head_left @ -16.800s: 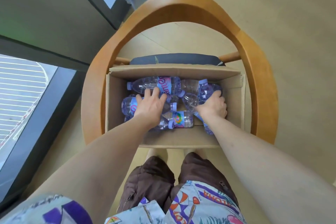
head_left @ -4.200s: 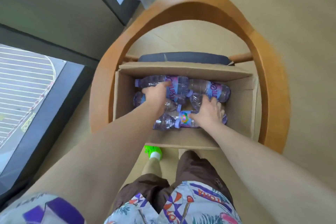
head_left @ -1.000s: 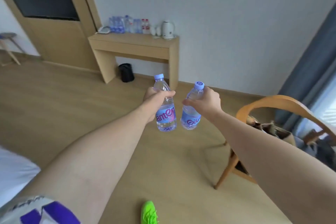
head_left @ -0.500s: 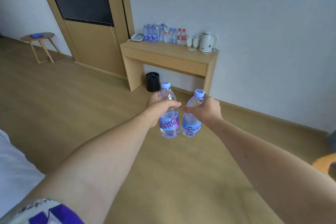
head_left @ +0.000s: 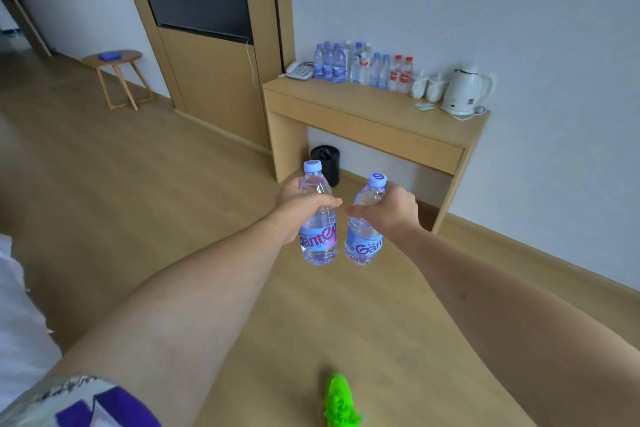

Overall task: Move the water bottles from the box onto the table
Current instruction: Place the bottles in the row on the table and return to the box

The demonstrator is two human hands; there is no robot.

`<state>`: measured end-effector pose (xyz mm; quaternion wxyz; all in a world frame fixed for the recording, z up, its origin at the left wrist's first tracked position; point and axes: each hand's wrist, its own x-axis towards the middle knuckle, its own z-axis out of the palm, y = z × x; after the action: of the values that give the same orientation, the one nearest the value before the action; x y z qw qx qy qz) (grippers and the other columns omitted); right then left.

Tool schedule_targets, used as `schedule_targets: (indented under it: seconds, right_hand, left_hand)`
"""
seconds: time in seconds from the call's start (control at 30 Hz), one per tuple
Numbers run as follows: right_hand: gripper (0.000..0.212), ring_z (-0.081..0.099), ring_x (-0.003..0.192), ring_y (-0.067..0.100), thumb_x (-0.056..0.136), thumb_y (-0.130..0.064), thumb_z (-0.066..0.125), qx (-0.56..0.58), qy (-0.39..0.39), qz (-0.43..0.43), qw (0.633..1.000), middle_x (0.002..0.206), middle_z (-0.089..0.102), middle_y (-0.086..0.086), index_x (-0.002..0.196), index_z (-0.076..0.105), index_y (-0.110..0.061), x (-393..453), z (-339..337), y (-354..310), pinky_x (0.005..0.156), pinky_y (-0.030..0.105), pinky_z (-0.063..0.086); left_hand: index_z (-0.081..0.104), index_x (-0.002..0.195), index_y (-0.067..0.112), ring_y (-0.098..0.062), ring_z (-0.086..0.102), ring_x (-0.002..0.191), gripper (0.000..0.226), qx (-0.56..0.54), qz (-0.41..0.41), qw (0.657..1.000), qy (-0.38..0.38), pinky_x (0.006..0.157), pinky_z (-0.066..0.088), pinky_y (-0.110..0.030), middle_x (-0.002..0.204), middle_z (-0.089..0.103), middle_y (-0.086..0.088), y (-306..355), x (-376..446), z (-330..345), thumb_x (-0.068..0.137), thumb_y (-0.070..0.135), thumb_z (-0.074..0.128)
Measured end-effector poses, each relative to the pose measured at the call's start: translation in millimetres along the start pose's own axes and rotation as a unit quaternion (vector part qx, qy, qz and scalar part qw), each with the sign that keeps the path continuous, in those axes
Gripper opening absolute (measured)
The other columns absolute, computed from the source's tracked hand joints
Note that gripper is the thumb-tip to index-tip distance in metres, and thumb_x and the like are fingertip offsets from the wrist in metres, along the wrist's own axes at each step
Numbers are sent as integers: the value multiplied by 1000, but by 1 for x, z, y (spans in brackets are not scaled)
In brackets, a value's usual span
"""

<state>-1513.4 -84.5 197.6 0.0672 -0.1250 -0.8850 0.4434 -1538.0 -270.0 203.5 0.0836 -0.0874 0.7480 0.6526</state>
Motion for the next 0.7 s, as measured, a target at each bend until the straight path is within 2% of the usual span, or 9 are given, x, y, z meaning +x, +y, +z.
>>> schedule_targets:
  seconds: [0.07, 0.17, 0.3, 0.5, 0.7]
  right_hand:
    - [40, 67, 75, 13, 56, -49, 88, -8, -11, 4, 1000, 77, 68, -9, 77, 62, -27, 53, 9, -11, 63, 28, 54]
    - [44, 68, 80, 18, 56, -46, 87, -19, -27, 18, 999, 85, 69, -4, 88, 65, -26, 130, 19, -27, 71, 34, 59]
    - [50, 68, 86, 20, 56, -46, 85, -23, -30, 11, 999, 91, 70, -2, 97, 67, -23, 217, 30, -53, 76, 38, 60]
    - [54, 68, 83, 17, 50, -53, 80, -26, -18, 26, 999, 89, 71, -5, 94, 68, -24, 321, 65, -70, 72, 37, 60]
    - [56, 67, 86, 18, 54, -52, 88, -34, 32, 49, 998, 91, 69, -7, 98, 63, -25, 438, 114, -84, 72, 32, 55]
  left_hand:
    - [69, 101, 25, -15, 75, 86, 51, 8, -4, 1000, 10, 79, 61, -32, 99, 77, 5, 18, 51, -2, 57, 20, 95]
    - [68, 103, 25, -15, 75, 87, 51, 17, -10, 1000, 14, 78, 60, -31, 101, 76, 5, 50, 124, -2, 59, 19, 94]
    - [66, 106, 22, -15, 74, 92, 53, 3, -3, 1000, 27, 87, 60, -36, 105, 75, 3, 82, 208, -3, 60, 19, 94]
    - [66, 103, 21, -19, 74, 92, 53, -6, -16, 1000, 11, 85, 60, -37, 103, 76, 2, 97, 324, -1, 58, 19, 94]
    - [65, 96, 25, -12, 72, 82, 50, 0, 14, 999, -30, 66, 53, -24, 95, 75, 6, 121, 461, -11, 57, 20, 95]
